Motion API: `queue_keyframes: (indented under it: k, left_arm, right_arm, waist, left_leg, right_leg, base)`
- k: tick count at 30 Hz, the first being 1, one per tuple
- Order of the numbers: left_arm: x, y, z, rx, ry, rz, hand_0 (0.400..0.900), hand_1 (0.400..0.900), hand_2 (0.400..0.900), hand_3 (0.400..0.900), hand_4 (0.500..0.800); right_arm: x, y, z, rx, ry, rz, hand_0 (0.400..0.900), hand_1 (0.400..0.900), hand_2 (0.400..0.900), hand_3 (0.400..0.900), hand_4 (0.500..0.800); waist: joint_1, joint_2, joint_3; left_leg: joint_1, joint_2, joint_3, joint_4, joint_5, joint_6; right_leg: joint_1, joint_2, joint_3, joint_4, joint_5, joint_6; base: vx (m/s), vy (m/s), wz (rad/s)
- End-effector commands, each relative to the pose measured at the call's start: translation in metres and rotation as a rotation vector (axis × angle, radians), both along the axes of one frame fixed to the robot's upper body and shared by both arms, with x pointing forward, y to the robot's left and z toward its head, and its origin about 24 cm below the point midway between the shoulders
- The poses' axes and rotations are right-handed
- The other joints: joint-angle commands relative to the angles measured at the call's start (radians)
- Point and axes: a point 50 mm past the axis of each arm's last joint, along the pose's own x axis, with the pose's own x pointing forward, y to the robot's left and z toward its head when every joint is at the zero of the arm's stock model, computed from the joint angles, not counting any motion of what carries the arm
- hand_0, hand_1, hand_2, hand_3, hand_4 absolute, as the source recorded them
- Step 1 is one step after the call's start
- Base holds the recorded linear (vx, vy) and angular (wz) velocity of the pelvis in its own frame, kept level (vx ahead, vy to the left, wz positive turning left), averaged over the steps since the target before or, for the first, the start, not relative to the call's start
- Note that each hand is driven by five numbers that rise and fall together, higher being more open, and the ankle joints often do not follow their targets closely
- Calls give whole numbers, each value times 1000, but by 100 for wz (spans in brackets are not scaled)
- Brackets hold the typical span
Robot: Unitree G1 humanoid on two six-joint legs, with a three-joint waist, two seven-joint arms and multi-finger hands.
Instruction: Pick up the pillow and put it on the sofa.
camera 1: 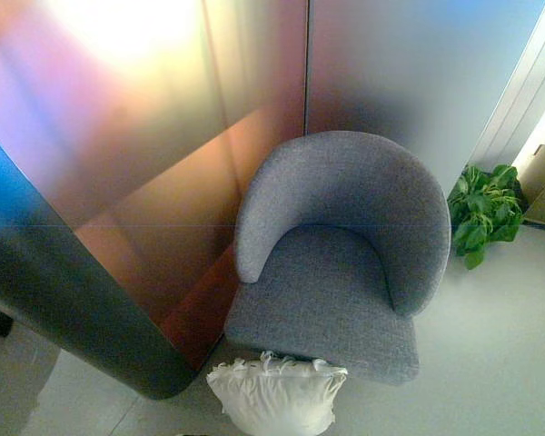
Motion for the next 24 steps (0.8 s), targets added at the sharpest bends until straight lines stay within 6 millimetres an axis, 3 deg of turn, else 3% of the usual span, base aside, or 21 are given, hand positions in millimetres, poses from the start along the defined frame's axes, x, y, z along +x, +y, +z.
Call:
queue_keyframes:
  k: [1,7,13,24]
  left_arm:
    - [17,38,11,177,-8,-26,900,900,900,900,800]
    - [38,58,23,278,-60,-28,900,900,900,900,800]
    - [90,65,44,335,-198,-32,900,900,900,900,800]
    - [151,89,87,381,-414,120,900,900,900,900,800]
  right_arm:
    - [16,-7,4,-24,14,81,900,900,900,900,800]
    - [36,-29,16,-77,-39,116,900,900,900,900,800]
    - [74,-40,32,-123,-174,115,900,900,900,900,800]
    - [95,-58,48,-143,-287,57,900,900,900,900,800]
  waist:
    - [-4,-44,67]
    - [-17,-26,130]
    - [-38,-13,259]
    - [-65,-25,397]
  left_leg:
    - [30,-89,31,18,-91,20]
    - [-38,-82,40,33,-70,14]
    - [-193,-77,38,75,-38,5]
    - [-426,-71,47,202,-24,-17]
  right_leg:
    - [-4,1,-10,19,-26,48]
    - [-84,-8,6,37,-13,45]
    - [-253,-8,36,93,-1,32]
    - [-478,-5,50,201,-9,17]
  base:
    - [15,46,-1]
    - [-46,91,-2]
    - [-226,50,-1]
    - [-111,-20,-3]
